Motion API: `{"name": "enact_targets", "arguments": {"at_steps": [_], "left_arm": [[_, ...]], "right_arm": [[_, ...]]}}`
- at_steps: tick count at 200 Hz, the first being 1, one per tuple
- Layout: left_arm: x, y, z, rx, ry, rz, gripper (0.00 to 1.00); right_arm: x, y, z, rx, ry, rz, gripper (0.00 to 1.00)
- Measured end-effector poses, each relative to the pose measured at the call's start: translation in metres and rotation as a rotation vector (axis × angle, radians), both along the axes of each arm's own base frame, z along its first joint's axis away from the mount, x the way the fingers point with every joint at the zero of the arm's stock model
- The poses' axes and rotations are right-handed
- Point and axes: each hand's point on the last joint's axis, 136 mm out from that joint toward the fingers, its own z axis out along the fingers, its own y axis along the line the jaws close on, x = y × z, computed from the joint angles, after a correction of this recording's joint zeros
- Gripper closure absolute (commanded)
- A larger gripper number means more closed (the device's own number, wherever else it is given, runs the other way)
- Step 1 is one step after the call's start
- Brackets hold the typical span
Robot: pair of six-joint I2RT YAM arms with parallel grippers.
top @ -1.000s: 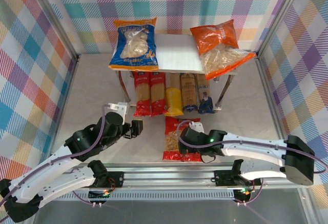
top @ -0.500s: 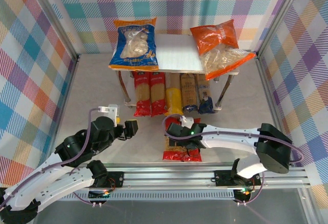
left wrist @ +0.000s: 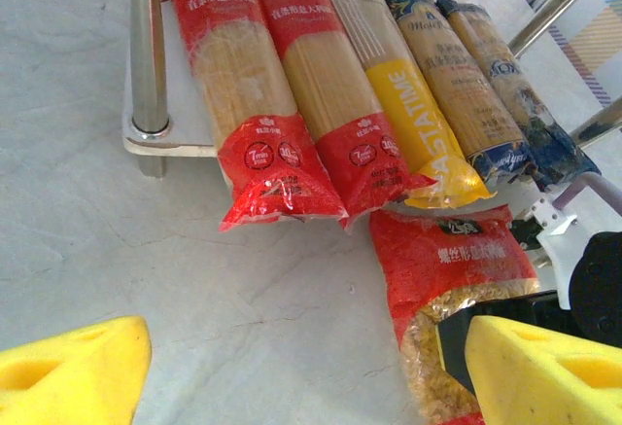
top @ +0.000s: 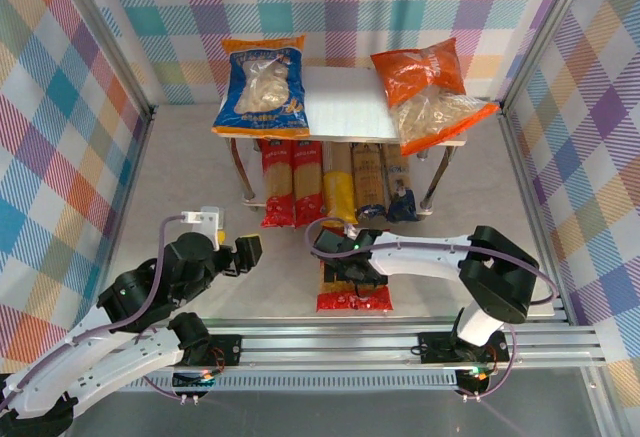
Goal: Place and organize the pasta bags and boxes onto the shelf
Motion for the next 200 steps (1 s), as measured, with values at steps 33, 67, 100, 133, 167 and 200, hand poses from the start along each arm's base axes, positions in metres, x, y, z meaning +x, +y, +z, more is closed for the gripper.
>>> {"name": "enact_targets", "arguments": {"at_steps": [33,67,100,133,167,200], "left_arm": [[0.0,0.003,0.002,-0.002,-0.01,0.01,0.15],[0.001,0.004,0.002,0.001,-0.015,0.018,0.15],[0.001,0.005,0.003,0.0,-0.018,0.021,0.15],[0.001,0.006,0.004,-0.004,-0.022,0.021,0.17],[0.001,0.006,0.004,-0.004,-0.024,0.02,0.21],[0.0,0.006,0.004,-0.005,-0.025,0.02,0.22]], "right_arm": [[0.0,0.001,-0.005,0.027,0.031,0.014,0.18],[-0.002,0.006,-0.011,0.062,0.055,0.049,0.39],[-0.003,0.008,-0.012,0.085,0.067,0.072,0.57],[-0.003,0.01,-0.008,0.106,0.056,0.09,0.91],[-0.003,0.013,0.003,0.164,0.027,0.1,1.0],[-0.005,0.012,0.009,0.188,0.015,0.113,1.0]]}}
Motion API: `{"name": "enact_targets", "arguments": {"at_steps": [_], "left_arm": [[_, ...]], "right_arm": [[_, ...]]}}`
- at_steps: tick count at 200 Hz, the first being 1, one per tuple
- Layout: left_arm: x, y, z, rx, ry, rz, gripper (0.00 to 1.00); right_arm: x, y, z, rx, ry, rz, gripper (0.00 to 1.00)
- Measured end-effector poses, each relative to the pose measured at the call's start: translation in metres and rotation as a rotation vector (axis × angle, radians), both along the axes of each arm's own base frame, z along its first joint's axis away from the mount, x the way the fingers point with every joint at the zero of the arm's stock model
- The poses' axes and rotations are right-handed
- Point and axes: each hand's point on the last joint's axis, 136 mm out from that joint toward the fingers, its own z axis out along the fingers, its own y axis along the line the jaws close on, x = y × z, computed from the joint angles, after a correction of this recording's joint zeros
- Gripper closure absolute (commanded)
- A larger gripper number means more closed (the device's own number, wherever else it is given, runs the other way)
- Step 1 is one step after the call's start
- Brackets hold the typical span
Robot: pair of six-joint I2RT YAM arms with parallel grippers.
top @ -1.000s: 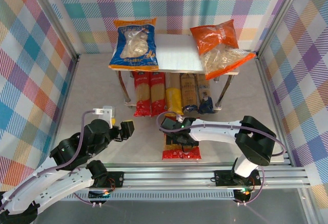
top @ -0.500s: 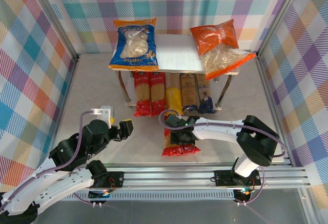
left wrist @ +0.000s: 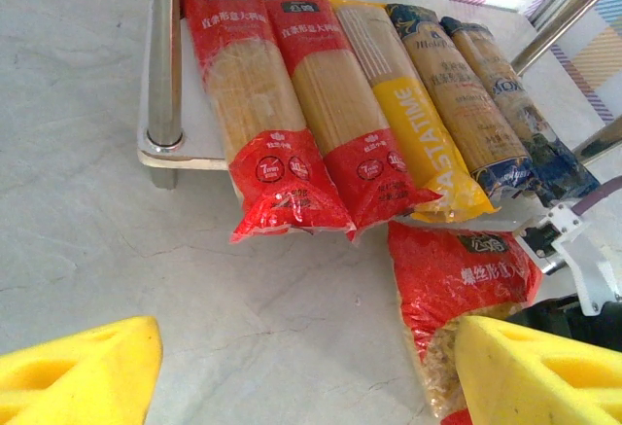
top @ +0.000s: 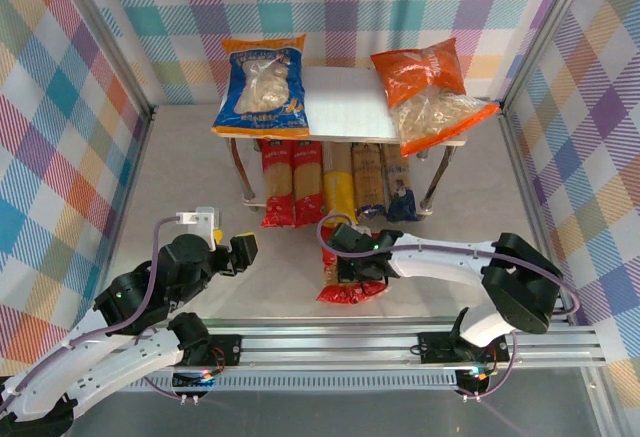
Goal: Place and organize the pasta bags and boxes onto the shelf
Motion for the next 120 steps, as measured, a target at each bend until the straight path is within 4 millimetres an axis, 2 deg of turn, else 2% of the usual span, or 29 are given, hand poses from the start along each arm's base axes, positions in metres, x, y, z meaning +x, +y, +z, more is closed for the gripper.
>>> {"name": "enact_targets", "arguments": {"at_steps": [38,82,120], "left_arm": [[0.0,0.0,0.0,0.001,-0.001,0.002,0.22],[0.001,0.005,-0.001,0.017,-0.003,0.021,0.22],[0.001,0.01,-0.003,0.045,0.004,0.041,0.22]], "right_arm": [[-0.017,-0.022,0.013,-0.011,0.009,0.053,1.0],[-0.032,-0.046,0.06,0.026,-0.049,0.113,1.0],[-0.042,-0.045,0.094,0.053,-0.096,0.197,1.0]]}}
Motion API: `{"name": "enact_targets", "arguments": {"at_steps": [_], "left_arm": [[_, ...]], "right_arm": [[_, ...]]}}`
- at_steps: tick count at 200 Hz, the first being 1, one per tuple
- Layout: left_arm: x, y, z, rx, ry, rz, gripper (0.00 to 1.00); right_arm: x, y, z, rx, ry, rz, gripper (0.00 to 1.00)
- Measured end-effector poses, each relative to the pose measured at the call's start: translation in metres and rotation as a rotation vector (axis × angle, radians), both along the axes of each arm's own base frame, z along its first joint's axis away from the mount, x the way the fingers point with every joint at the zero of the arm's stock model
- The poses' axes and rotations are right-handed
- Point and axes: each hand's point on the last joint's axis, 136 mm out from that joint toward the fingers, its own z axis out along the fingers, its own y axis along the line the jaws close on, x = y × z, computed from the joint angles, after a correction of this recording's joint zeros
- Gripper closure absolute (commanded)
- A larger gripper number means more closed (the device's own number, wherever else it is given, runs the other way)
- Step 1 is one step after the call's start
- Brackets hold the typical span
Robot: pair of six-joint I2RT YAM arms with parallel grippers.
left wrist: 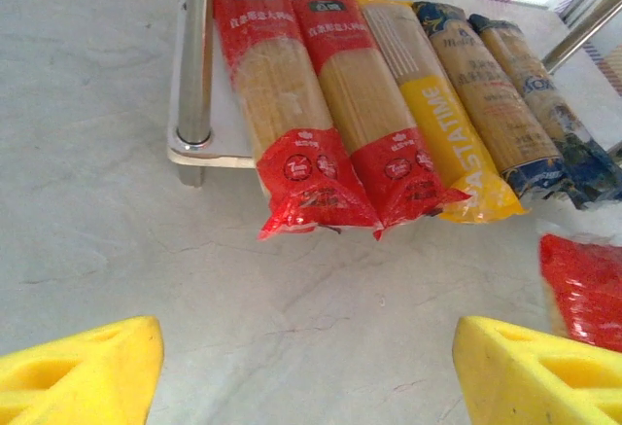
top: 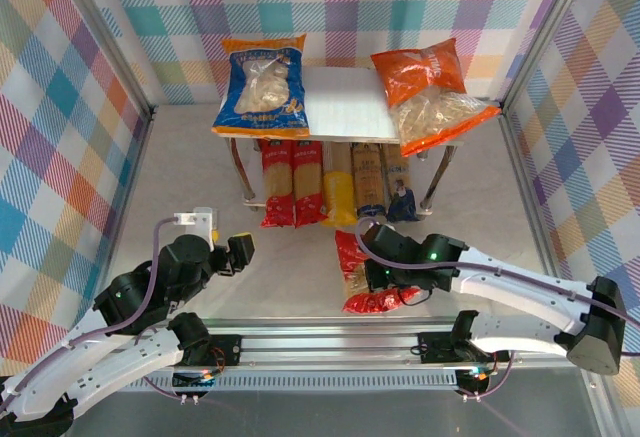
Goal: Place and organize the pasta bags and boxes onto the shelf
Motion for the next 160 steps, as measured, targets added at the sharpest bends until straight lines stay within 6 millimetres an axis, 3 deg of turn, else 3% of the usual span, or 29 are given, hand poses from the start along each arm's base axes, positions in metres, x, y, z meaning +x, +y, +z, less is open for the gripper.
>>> {"name": "enact_targets", "arguments": {"at_steps": [22,39,100,123,160], "left_arm": [[0.001,0.005,0.004,0.031,0.008,0.02,0.23],[0.003,0.006,0.011,0.047,0.009,0.033,0.23],[0.01,-0.003,0.012,0.084,0.032,0.025,0.24],[0.011,-0.006,0.011,0.092,0.041,0.017,0.24],[0.01,-0.006,0.016,0.083,0.031,0.011,0.24]], "right_arm": [[-0.009,0.008,0.026,0.045,-0.037,0.09,1.0],[-0.012,0.018,0.058,0.113,-0.082,0.152,1.0],[-0.004,0.047,0.239,0.451,-0.419,0.323,1.0],[0.005,0.052,0.296,0.518,-0.571,0.34,1.0],[0.036,0.058,0.345,0.474,-0.81,0.293,1.0]]}}
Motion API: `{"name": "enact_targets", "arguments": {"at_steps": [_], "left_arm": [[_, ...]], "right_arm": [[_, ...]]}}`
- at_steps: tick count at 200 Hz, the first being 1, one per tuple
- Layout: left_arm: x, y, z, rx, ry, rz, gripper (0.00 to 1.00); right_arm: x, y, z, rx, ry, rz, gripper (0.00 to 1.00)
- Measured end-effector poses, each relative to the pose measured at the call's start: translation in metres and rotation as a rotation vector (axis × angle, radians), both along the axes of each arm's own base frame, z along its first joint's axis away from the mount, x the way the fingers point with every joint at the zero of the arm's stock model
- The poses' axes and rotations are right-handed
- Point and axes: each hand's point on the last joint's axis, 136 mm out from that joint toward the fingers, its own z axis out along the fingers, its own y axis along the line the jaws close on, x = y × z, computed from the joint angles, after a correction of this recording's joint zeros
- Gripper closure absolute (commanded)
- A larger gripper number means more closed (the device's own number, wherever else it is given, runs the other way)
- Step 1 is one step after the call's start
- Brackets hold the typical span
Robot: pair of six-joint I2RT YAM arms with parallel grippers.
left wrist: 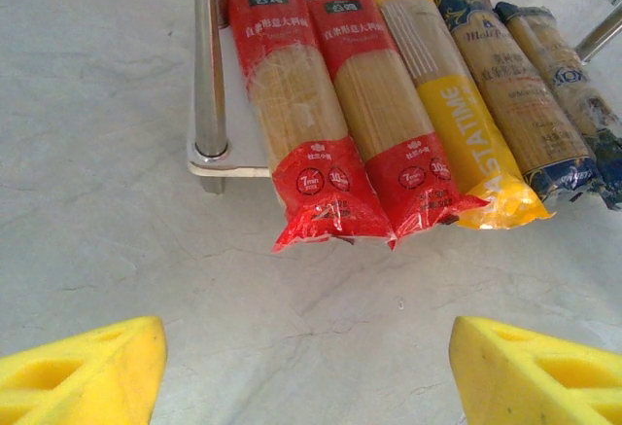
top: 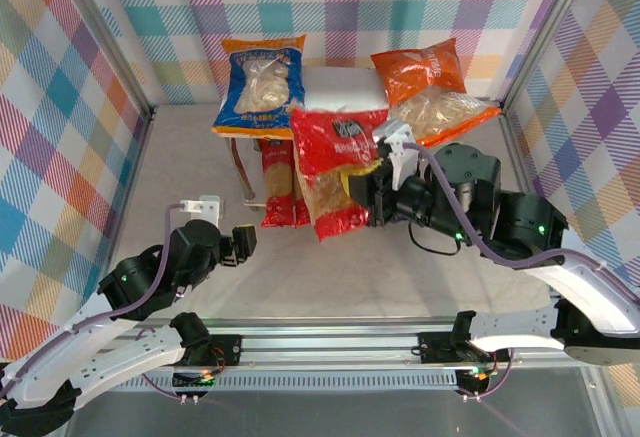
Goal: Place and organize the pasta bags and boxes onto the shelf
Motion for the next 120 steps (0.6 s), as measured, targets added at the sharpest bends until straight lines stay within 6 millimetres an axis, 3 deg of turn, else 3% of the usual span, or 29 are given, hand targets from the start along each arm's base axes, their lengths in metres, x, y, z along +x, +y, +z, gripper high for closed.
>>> {"name": "enact_targets", "arguments": {"at_steps": [40,64,120], "left_arm": [[0.0,0.0,0.004,-0.007,-0.006,0.0,0.24],[0.0,0.0,0.004,-0.006,-0.005,-0.001,0.23],[-0.001,0.002,0.006,0.001,-0.003,-0.002,0.23]], "right_arm": [[0.054,0.015,0.034,-0.043,-0.15,-0.149,1.0],[0.093,0.018,0.044,-0.058,-0.186,-0.247,1.0],[0.166,0.013,0.017,-0.142,-0.148,-0.412,1.0]]}}
